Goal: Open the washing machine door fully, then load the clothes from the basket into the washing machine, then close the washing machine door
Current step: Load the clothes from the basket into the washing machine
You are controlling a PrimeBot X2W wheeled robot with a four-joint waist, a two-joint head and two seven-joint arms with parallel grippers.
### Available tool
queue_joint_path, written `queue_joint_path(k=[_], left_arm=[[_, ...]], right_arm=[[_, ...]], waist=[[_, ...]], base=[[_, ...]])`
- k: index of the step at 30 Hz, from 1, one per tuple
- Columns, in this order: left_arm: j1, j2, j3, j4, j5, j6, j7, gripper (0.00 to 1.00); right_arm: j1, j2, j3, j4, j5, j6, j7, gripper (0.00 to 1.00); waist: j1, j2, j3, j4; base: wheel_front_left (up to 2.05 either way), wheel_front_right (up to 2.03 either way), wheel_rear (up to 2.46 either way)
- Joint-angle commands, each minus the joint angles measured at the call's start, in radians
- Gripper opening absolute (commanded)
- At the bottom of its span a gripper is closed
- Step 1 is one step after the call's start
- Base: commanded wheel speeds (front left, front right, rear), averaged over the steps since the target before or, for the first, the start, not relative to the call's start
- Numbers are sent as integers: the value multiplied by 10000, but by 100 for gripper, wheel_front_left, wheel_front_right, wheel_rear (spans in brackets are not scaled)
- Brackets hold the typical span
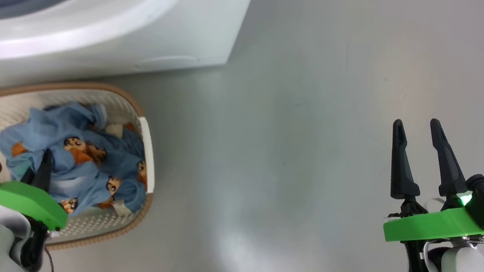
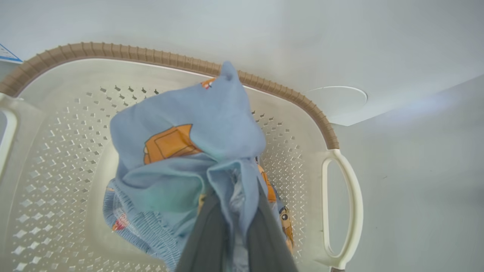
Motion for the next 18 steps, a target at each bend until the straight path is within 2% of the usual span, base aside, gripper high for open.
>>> queue_joint_path(k=[1, 5, 11, 18], left_arm=[[349, 352, 192, -272, -34, -28, -160, 0], [587, 371, 246, -874, 189, -29, -203, 0], [1216, 255, 1054, -2236, 1010, 15, -209, 0], [1990, -174, 1973, -3859, 2099, 176, -211, 0]], right_arm=[[341, -41, 141, -171, -148, 16, -118, 100], [469, -41, 68, -141, -208, 16, -118, 100], [634, -41, 19, -93, -277, 16, -118, 100], [759, -41, 73, -61, -400, 16, -118, 100]], waist=[[0, 0, -625, 281], [0, 0, -1049, 411], [0, 0, -1647, 574], [0, 0, -2262, 714]], base=[[0, 0, 0], [0, 0, 0], [0, 0, 0], [0, 0, 0]])
